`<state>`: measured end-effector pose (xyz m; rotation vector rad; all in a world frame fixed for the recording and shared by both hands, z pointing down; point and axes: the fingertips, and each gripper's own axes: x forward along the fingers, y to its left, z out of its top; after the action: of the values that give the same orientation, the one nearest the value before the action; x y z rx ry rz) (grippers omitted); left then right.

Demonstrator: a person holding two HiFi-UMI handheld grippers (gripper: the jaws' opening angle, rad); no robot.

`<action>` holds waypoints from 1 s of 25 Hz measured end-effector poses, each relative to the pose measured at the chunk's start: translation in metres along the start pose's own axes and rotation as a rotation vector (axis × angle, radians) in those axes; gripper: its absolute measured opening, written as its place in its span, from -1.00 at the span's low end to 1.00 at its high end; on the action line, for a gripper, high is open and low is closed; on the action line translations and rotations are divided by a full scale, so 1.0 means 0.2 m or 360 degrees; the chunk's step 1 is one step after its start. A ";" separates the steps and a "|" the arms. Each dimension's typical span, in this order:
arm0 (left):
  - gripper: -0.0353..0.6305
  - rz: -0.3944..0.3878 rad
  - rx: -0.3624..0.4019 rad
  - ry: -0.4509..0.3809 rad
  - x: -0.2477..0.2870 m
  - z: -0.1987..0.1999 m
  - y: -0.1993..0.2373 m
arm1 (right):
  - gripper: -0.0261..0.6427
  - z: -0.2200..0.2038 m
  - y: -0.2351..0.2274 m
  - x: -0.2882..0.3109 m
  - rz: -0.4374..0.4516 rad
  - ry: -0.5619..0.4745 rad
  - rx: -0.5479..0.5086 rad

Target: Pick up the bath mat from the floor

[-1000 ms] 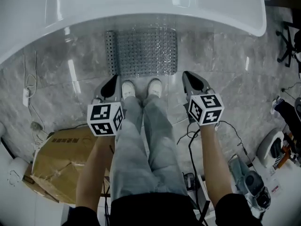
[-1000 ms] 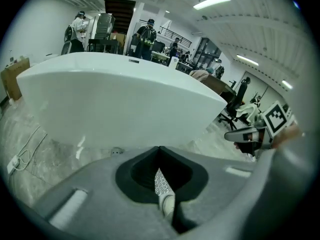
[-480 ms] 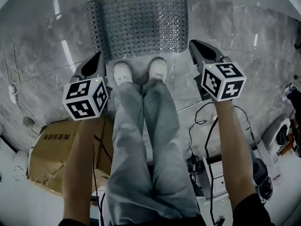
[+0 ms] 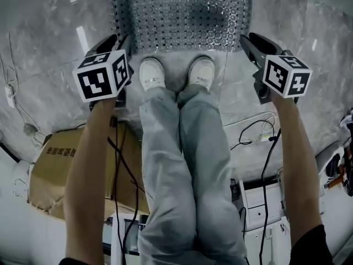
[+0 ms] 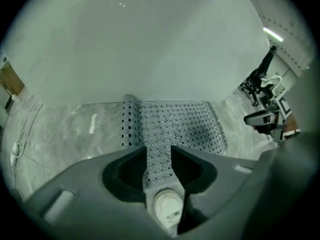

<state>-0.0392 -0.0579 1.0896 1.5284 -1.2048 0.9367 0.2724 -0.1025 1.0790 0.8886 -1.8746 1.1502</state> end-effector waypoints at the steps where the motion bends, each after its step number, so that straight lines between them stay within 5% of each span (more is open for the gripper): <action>1: -0.40 -0.0002 -0.0017 0.0014 0.03 -0.02 0.03 | -0.29 0.00 -0.02 0.03 0.0026 -0.0011 0.0046; 4: -0.18 0.0020 -0.0078 0.0063 0.11 -0.08 0.14 | 0.12 0.01 -0.10 0.11 0.0070 -0.0026 0.0200; 10: 0.29 -0.0043 -0.0089 0.0149 0.30 -0.16 0.23 | 0.39 -0.02 -0.27 0.28 0.0006 0.0068 0.0193; 21: 0.54 -0.0025 -0.0184 0.0204 0.58 -0.24 0.50 | 0.52 -0.03 -0.51 0.48 -0.0108 0.0063 0.0289; 25: 0.56 -0.0047 -0.0187 0.0183 0.69 -0.22 0.52 | 0.52 -0.07 -0.62 0.59 -0.0130 0.0166 0.0191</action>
<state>-0.1110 -0.0580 1.2543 1.3776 -1.1326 0.9063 0.3252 -0.1539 1.2344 0.9440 -1.6849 1.2450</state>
